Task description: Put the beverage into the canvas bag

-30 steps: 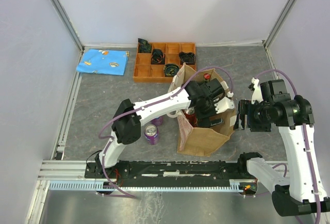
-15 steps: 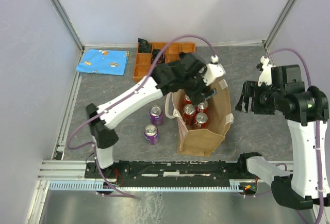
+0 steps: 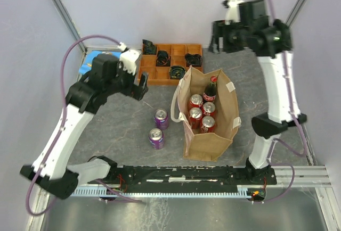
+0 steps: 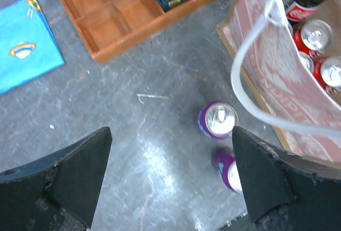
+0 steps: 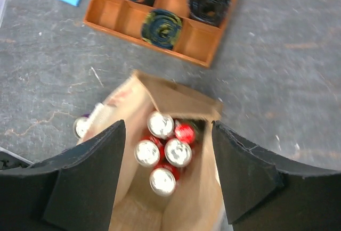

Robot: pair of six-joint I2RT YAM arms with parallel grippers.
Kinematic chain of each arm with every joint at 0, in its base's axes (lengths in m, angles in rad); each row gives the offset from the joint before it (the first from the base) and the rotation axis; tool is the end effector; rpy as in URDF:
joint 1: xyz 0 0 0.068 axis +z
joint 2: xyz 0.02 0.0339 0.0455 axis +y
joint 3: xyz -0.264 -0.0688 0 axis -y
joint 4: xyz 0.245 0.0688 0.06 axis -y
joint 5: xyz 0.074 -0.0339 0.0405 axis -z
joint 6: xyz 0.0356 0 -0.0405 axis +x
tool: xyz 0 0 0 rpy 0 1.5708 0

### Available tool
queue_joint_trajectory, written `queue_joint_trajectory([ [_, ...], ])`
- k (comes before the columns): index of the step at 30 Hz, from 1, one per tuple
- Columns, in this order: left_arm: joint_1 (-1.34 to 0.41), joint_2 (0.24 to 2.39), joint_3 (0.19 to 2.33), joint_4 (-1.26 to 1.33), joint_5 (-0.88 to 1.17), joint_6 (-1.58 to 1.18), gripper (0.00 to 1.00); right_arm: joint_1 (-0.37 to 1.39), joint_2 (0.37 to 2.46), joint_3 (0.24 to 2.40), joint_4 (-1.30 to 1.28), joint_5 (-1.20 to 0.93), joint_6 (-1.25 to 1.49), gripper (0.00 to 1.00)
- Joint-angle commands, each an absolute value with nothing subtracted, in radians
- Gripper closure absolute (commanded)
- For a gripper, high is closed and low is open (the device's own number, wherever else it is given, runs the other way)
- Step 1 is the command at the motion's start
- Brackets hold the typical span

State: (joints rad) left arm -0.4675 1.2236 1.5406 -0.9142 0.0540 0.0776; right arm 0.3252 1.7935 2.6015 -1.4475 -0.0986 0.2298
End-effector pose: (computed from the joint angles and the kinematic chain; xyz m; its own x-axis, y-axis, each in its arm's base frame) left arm 0.2088 -0.1076 0.4335 -0.4625 0.3202 -0.8268 0.5273 0.8490 0.0338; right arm 0.2756 0.0966 0.5242 -0.6401 0.0234 -0.7679 -0.2537 0.9371 0.2400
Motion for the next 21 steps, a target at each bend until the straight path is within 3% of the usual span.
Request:
queue_joint_trajectory([
  [1, -0.392, 1.066, 1.42, -0.938, 0.047, -0.011, 0.01, 0.498, 1.932, 2.706, -1.337, -0.046, 0.201, 0.26],
  [5, -0.308, 0.959, 1.286, -0.964, 0.022, -0.015, 0.01, 0.66, 1.962, 2.556, -1.189, -0.002, 0.175, 0.25],
  [9, -0.265, 0.889, 1.148, -0.966, -0.048, -0.038, 0.01, 0.797, 2.045, 2.568, -1.175, 0.036, 0.147, 0.24],
  [15, -0.221, 0.924, 1.113, -0.929, -0.111, -0.058, 0.01, 0.916, 2.106, 2.456, -1.161, 0.063, 0.178, 0.22],
  [21, -0.172, 0.952, 1.101, -0.89, -0.07, -0.073, 0.01, 0.963, 2.103, 2.197, -1.085, 0.075, 0.236, 0.21],
])
